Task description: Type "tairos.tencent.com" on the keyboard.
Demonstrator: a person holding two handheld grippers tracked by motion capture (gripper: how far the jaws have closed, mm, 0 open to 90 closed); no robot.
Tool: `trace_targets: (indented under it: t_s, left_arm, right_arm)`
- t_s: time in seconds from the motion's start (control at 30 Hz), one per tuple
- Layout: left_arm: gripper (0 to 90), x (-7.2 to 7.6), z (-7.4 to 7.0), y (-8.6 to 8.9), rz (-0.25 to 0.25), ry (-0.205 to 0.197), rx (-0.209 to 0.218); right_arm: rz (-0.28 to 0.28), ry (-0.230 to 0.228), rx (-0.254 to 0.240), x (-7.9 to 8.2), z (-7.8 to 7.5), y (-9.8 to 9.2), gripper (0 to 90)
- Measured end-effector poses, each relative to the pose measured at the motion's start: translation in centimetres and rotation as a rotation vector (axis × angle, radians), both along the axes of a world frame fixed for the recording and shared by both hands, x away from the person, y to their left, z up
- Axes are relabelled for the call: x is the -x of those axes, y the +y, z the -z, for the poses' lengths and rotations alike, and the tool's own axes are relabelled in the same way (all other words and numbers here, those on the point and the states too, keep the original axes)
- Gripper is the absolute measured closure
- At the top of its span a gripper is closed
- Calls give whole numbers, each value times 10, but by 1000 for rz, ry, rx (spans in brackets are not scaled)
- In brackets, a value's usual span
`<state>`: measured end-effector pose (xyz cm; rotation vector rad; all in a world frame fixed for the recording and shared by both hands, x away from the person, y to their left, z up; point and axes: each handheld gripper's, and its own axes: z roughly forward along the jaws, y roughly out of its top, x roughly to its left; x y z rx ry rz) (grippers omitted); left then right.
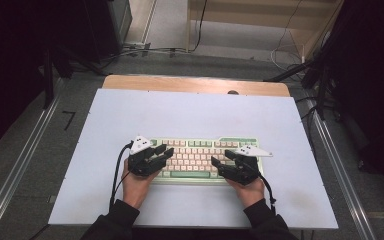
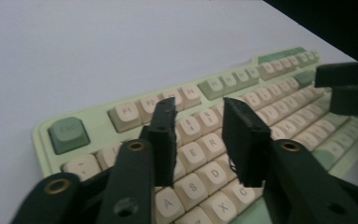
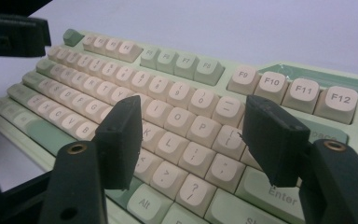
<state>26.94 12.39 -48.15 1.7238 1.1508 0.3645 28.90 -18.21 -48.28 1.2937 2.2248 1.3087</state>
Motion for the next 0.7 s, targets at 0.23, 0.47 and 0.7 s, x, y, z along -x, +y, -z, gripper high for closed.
trace_targets:
  t_s: [0.23,0.47,0.7]
  left_arm:
    - [900,5,3,-5,99,46,3]
    - [900,6,9,-11,146,91,-20]
    - [900,5,14,-19,157,112,-58]
  right_arm:
    - [-17,-3,2,-4,-1,7,340]
    - [-33,-3,9,-6,-1,13,341]
    - [-32,-1,13,-5,-1,12,342]
